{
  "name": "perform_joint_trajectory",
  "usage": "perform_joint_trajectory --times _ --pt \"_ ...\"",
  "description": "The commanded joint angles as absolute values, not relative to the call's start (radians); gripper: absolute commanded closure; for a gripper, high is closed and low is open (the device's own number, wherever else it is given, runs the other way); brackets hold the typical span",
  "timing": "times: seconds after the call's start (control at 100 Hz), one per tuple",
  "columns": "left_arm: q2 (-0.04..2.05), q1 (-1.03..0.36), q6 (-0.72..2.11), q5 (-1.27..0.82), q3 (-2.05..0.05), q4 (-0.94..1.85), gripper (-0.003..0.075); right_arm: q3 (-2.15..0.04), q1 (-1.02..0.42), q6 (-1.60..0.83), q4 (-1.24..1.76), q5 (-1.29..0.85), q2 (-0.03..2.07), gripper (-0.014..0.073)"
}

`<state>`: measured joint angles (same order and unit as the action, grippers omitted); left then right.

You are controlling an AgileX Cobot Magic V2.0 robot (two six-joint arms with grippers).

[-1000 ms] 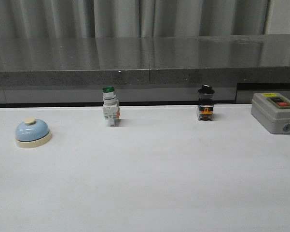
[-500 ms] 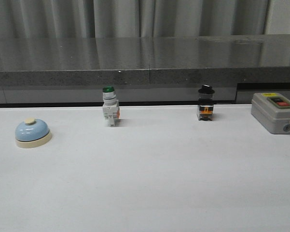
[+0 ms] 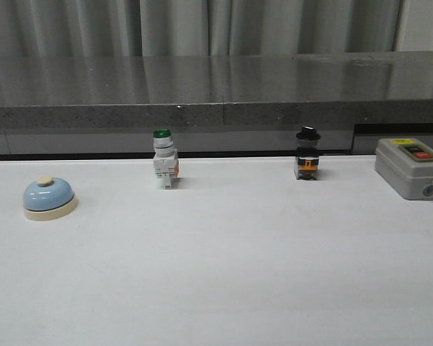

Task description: Place and press bell with both arms

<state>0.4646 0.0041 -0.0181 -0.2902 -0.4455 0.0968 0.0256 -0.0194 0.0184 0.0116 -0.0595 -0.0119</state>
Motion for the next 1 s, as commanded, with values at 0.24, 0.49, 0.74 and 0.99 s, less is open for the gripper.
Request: perform_joint_trajectory --times 0.24,0.49,0.74,0.99 --pt "0.765 -0.007 0.045 -0.228 -0.635 0.104 0.0456 0.012 -0.015 0.015 0.0 0.017 -0.023 0.0662" --pt "0.942 -0.007 0.045 -0.239 -0.74 0.104 0.0052 0.012 -0.015 0.015 0.0 0.017 -0.023 0.0662" --pt "1.137 -0.02 0.045 -0.336 -0.863 0.168 0.0051 0.012 -0.015 0.015 0.0 0.017 -0.023 0.0662" --pt "1.347 -0.111 0.045 -0.516 -1.019 0.153 0.0051 0.012 -0.015 0.015 0.0 0.017 -0.023 0.0662"
